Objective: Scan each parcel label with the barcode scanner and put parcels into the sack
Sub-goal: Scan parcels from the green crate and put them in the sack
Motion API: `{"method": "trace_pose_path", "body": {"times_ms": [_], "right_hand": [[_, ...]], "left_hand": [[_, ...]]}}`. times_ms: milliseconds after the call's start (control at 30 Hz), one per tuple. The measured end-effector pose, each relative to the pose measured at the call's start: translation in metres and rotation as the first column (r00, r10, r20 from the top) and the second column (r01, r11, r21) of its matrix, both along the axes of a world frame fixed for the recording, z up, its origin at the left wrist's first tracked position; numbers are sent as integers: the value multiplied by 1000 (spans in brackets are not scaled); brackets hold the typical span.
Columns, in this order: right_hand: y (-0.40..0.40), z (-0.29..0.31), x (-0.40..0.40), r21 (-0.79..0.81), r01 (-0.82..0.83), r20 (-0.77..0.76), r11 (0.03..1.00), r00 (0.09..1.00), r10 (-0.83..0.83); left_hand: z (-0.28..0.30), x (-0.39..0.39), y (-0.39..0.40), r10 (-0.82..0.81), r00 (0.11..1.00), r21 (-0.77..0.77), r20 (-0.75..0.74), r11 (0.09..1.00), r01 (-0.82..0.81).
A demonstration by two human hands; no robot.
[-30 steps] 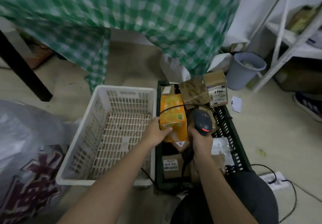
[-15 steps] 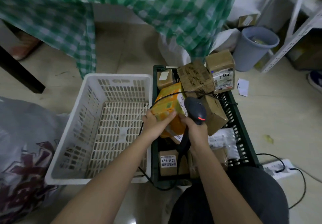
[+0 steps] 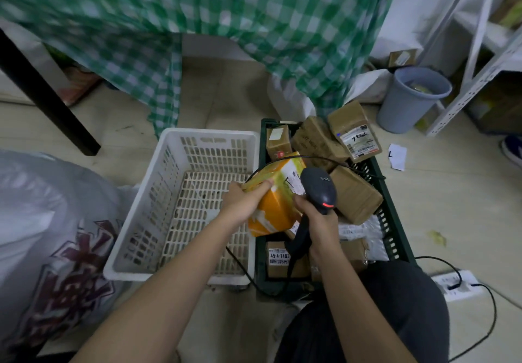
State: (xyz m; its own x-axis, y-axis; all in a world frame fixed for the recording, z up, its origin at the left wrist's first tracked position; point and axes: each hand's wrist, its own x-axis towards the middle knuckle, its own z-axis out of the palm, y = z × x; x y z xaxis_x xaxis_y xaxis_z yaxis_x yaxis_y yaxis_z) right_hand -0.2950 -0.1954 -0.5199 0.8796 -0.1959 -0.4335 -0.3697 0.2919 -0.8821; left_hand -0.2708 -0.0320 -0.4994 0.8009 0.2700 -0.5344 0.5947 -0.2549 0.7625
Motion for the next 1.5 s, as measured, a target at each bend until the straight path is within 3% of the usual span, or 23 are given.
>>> {"method": "trace_pose_path", "body": {"times_ms": [300, 467, 600, 700, 867, 1033, 1233, 1333, 1500], "right_hand": [[36, 30, -30, -92, -163, 78, 982, 982, 171], [67, 43, -45, -205, -300, 139, 932, 933, 331], [96, 45, -52, -304, -267, 169, 914, 930, 328], [112, 33, -53, -446, -312, 104, 839, 913, 395], [134, 8, -75, -521, -489, -61, 700, 839, 540], [151, -5, -85, -636, -517, -107, 573, 794, 598], [166, -15, -91, -636, -503, -50, 585, 783, 620], [173, -18, -104, -670, -482, -32, 565, 779, 627], [175, -23, -112, -700, -417, -14, 579, 819, 573]], "left_hand": [[43, -65, 81, -85, 993, -47, 83, 995, 89], [52, -104, 127, 13, 991, -70, 133, 998, -4], [54, -143, 170, 28, 996, -32, 86, 999, -25], [45, -169, 190, 54, 998, -44, 30, 998, -53], [19, -195, 195, 193, 981, -205, -14, 960, -192], [-4, -204, 199, 333, 943, -192, 22, 927, -323], [-20, -216, 218, 157, 987, -38, 10, 987, -157], [-24, -222, 216, -31, 995, -115, -92, 993, 21], [-43, -226, 207, -2, 985, -201, -170, 979, -33]]}}
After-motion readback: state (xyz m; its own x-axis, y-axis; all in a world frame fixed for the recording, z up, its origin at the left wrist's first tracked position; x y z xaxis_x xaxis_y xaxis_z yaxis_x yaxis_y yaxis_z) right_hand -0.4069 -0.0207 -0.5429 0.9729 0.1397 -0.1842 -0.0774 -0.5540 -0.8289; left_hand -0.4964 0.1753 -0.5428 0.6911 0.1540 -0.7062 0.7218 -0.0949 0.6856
